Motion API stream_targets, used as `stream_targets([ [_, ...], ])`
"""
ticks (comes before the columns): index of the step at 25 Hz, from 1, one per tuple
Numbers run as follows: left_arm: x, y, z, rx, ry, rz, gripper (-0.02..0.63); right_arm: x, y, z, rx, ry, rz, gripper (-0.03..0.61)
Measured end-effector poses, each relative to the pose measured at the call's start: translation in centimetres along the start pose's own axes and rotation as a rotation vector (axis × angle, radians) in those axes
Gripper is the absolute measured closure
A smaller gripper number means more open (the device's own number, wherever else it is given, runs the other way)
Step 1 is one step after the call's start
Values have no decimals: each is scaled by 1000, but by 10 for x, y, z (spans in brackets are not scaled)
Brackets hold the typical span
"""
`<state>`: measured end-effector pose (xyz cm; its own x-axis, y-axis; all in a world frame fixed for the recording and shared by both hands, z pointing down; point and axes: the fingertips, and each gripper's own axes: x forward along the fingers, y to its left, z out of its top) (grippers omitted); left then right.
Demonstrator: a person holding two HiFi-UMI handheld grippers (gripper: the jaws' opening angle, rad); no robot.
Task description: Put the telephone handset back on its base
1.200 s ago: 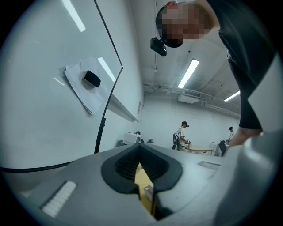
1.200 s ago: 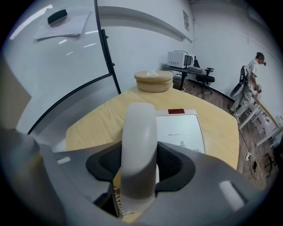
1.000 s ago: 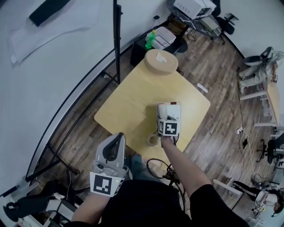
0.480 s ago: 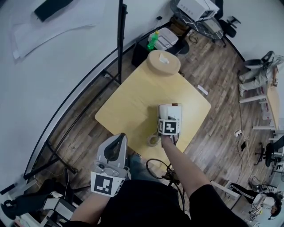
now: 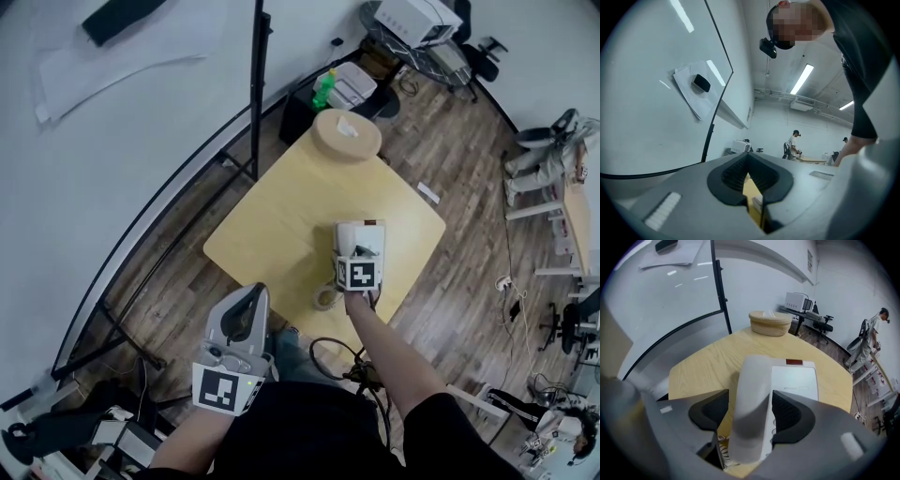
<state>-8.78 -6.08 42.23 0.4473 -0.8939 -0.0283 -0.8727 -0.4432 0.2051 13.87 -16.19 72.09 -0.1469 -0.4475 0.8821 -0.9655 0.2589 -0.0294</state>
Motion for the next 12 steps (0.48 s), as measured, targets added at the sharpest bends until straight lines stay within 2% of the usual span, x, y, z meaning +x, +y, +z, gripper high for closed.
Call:
stream_targets([
  [5, 9, -4, 9, 5, -13, -26, 614, -50, 11, 25, -53, -139, 45, 301],
  [12, 29, -23, 37, 24, -50, -95, 614, -163, 27, 52, -129, -373, 105, 310],
])
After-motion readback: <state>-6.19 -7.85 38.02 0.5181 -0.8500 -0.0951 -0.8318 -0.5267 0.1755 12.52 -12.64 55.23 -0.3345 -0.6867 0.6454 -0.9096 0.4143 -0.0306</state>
